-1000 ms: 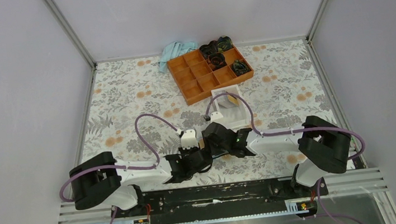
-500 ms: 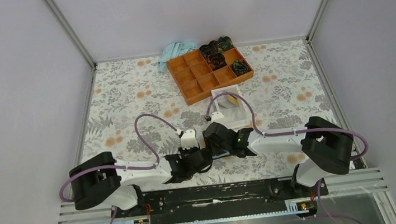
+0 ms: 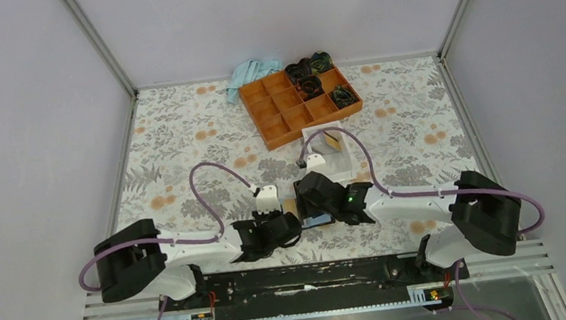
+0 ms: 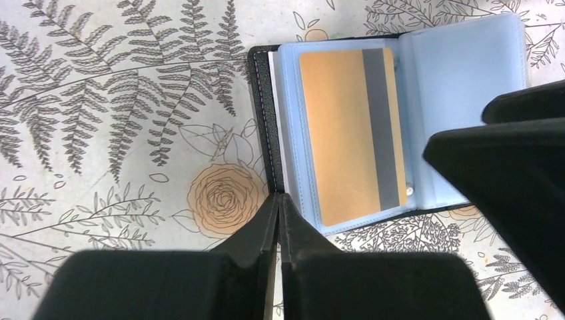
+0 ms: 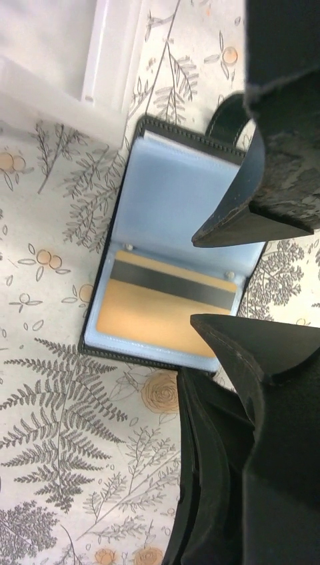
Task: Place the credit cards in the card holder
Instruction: Insert the credit card into the card holder.
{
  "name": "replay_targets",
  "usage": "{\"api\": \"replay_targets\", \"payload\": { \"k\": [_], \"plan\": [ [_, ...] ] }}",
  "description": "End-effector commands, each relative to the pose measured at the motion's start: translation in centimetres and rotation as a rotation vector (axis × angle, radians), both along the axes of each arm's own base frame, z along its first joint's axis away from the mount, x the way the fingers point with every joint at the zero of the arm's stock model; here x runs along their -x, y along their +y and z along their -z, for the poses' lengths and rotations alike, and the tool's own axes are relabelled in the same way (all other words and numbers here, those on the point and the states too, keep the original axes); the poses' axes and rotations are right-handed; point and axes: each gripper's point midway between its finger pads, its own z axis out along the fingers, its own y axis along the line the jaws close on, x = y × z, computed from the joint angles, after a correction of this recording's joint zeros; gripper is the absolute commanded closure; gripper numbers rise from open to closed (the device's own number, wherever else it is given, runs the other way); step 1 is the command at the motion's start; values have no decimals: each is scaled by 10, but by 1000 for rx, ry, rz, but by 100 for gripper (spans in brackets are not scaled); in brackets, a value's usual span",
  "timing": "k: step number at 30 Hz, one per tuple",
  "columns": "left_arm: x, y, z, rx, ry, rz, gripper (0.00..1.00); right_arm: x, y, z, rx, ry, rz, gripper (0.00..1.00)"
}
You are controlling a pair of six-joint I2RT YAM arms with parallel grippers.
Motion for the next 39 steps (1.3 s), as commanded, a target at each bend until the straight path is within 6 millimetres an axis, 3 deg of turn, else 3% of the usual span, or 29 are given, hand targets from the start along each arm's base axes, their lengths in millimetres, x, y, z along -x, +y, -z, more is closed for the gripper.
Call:
{"api": "replay_targets", "payload": {
  "k": [1,6,9,16,20,25,31,39],
  "plan": [
    [-1,11,-10,-19,-19,-24,90,-23,-7,-31,13,-105,42,52],
    [-4,12,-24,2,-47,-35,65,-49,-24,-48,47,-150,78,52],
    [-5,12,-30,17,-59,-36,57,-66,-34,-60,68,-182,98,51],
    [-9,9,-46,30,-85,-35,48,-117,-54,-95,108,-262,163,41],
    [-14,7,-65,48,-119,-35,44,-150,-64,-108,141,-273,197,36],
    [-20,1,-83,62,-162,-25,43,-183,-71,-105,144,-259,223,35],
    [-23,-5,-82,55,-170,-15,45,-216,-82,-82,151,-215,244,36],
    [-25,-8,-81,51,-176,-7,45,-236,-88,-59,146,-157,245,36]
  ]
}}
